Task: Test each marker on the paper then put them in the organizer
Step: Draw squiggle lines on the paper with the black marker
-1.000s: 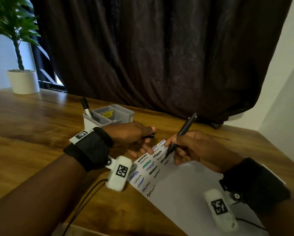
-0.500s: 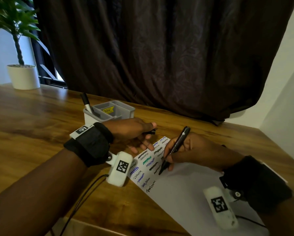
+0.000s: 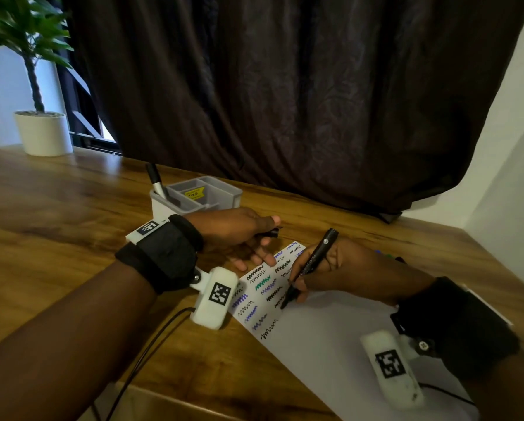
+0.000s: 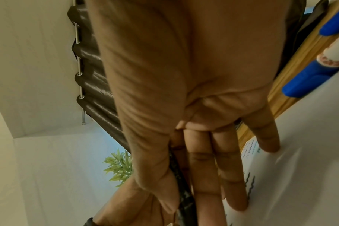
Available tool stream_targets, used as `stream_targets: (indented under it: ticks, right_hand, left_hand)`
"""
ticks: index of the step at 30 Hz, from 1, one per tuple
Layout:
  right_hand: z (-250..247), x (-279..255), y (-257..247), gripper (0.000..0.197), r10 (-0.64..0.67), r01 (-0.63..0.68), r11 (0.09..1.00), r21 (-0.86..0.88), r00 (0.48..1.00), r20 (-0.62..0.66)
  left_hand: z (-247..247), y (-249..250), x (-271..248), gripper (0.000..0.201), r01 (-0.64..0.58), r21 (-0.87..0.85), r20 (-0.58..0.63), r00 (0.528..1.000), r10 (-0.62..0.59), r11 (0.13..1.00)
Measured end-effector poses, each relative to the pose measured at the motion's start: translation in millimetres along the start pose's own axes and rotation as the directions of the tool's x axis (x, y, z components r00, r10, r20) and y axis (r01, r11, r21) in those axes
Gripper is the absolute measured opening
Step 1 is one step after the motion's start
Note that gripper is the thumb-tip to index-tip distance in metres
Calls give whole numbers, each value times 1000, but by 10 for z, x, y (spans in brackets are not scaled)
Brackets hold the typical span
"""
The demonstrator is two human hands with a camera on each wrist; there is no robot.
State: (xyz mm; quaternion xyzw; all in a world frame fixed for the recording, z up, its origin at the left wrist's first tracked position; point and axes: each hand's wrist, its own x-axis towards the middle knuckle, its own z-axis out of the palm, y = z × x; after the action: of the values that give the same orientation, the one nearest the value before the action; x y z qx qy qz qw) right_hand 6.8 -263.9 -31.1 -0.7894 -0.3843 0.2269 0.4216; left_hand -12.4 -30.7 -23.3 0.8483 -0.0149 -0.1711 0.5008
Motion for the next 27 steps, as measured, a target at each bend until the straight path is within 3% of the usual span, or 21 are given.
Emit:
stream_targets:
  ticks: [27]
  right_hand:
    - [-48, -15, -4, 17, 41, -41, 999, -15, 998, -39]
  left_hand:
    - [-11, -17, 21, 49, 13, -5, 0, 1000, -13, 1000]
